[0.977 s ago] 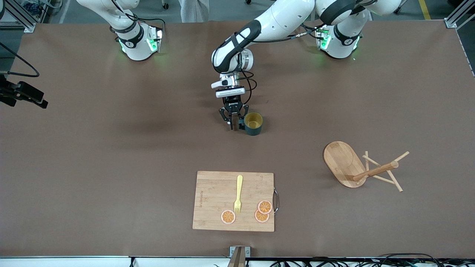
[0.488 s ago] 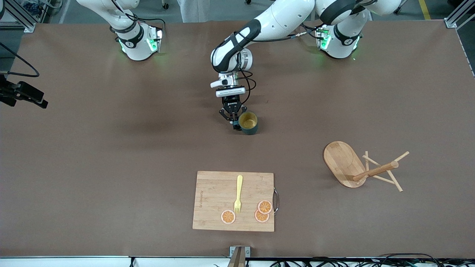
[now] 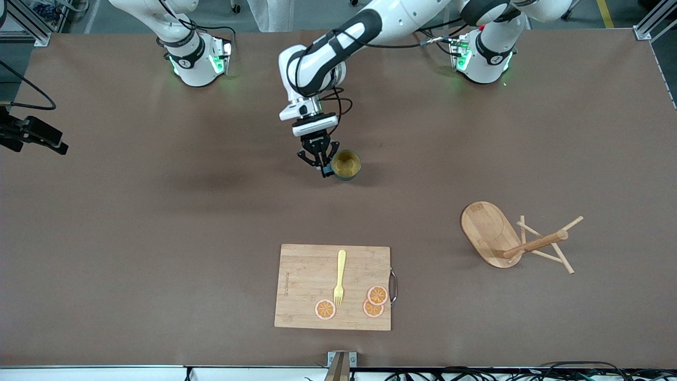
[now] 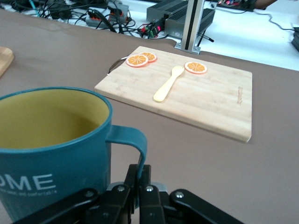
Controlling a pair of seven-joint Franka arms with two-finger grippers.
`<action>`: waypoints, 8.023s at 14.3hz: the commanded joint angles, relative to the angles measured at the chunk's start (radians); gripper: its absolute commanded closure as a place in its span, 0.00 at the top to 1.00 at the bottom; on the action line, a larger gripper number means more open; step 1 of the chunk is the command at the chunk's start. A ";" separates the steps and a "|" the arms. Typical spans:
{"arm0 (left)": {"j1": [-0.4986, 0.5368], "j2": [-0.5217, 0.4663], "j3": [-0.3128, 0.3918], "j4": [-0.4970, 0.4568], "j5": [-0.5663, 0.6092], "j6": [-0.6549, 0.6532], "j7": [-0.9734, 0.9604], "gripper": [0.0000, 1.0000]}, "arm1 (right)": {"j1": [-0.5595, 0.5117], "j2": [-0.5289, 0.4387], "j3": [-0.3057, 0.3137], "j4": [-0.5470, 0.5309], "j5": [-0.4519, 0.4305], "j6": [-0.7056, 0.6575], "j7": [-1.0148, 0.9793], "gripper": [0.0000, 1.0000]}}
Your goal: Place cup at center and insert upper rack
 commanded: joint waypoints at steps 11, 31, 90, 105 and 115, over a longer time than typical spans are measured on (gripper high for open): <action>0.383 -0.438 -0.013 0.041 -0.904 0.253 0.536 0.00 | 0.004 -0.021 0.001 -0.006 -0.012 0.003 -0.008 1.00; 1.023 -0.666 -0.010 -0.276 -1.956 0.249 1.059 0.00 | 0.010 -0.023 0.001 -0.007 -0.011 -0.003 -0.007 1.00; 1.205 -0.504 -0.012 -0.147 -1.680 0.296 1.312 1.00 | 0.025 -0.029 0.001 -0.007 -0.012 0.003 -0.003 1.00; 0.915 -0.745 0.324 -0.149 -1.497 -0.061 1.994 1.00 | 0.022 -0.027 0.000 -0.007 -0.004 0.006 0.001 1.00; 0.823 -0.843 0.436 -0.147 -1.456 -0.120 2.136 1.00 | 0.019 -0.027 -0.003 -0.007 -0.001 0.008 0.004 1.00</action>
